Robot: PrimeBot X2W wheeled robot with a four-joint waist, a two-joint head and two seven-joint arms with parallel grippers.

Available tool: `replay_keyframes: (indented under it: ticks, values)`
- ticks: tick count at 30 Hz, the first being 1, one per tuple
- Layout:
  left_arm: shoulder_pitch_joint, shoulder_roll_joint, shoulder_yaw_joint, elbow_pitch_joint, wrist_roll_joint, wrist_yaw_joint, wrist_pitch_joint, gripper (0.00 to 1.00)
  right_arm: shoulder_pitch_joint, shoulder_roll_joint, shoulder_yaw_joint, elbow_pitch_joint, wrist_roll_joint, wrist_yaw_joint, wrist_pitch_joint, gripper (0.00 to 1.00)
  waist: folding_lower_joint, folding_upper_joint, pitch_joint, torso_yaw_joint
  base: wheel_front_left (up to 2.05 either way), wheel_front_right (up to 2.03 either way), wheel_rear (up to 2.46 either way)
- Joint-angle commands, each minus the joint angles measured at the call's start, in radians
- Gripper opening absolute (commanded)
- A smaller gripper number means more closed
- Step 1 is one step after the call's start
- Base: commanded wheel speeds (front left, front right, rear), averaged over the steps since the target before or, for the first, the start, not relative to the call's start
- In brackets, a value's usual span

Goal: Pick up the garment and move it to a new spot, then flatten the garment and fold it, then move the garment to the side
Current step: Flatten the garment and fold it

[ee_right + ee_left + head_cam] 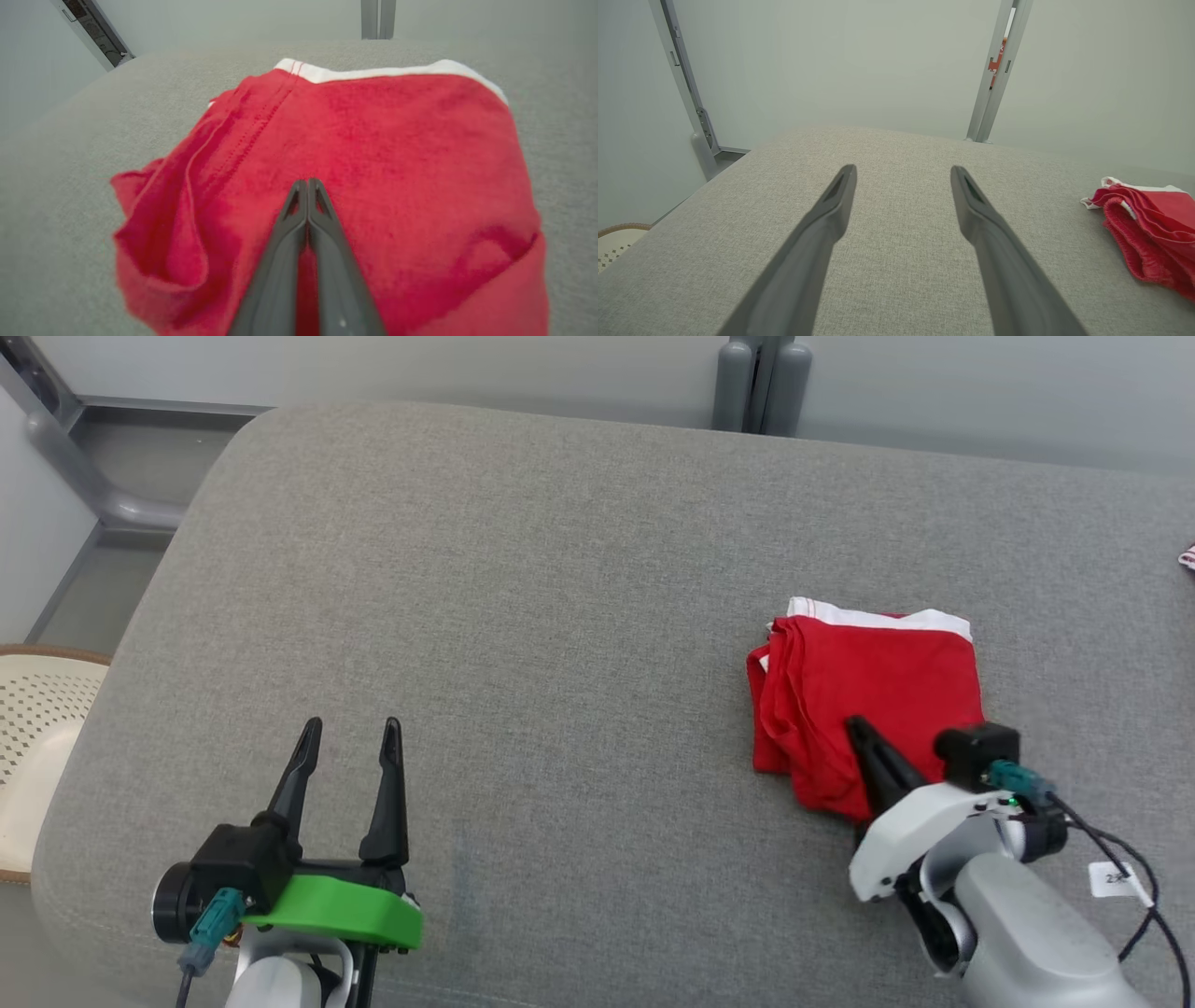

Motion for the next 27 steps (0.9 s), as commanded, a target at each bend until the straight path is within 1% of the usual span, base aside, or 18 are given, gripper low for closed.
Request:
replay_keyframes:
  ticks: [1,6,9,11,16,21,27]
  values:
    - [-0.017,0.002,-0.003,0.004,-0.005,0.003,0.000,1.00,0.007,0.020,0.015,-0.003,-0.014,0.000,-0.003,0.00,0.0000,0.0000,0.004,0.002,0.00,0.00,0.00]
    - [-0.024,0.002,-0.007,0.007,-0.005,0.003,0.000,1.00,-0.003,0.103,0.082,-0.030,-0.012,0.000,-0.003,0.00,0.0000,0.0000,0.010,0.004,0.00,0.00,0.00]
    - [-0.022,0.002,-0.007,0.009,0.000,0.003,0.000,1.00,-0.016,0.117,0.117,-0.049,-0.029,0.000,-0.003,0.00,0.0000,0.0000,0.009,-0.005,0.00,0.00,0.00]
    - [-0.021,0.002,-0.007,0.012,0.006,0.002,0.000,1.00,-0.021,0.123,0.118,-0.068,-0.035,0.000,-0.003,0.00,0.0000,0.0000,0.005,-0.016,0.00,0.00,0.00]
    - [-0.014,0.002,0.001,0.017,0.017,-0.002,0.000,1.00,0.000,0.097,0.055,-0.149,-0.050,0.000,-0.002,0.00,0.0000,0.0000,-0.016,-0.060,0.00,0.00,0.00]
    - [0.000,0.002,0.015,0.023,0.030,-0.003,0.000,1.00,0.052,0.059,-0.040,-0.268,-0.075,0.000,-0.002,0.00,0.0000,0.0000,-0.042,-0.116,0.00,0.00,0.00]
    - [0.013,0.002,0.030,0.034,0.036,-0.008,0.000,1.00,0.136,0.018,-0.153,-0.358,-0.115,0.000,-0.003,0.00,0.0000,0.0000,-0.072,-0.174,0.00,0.00,0.00]
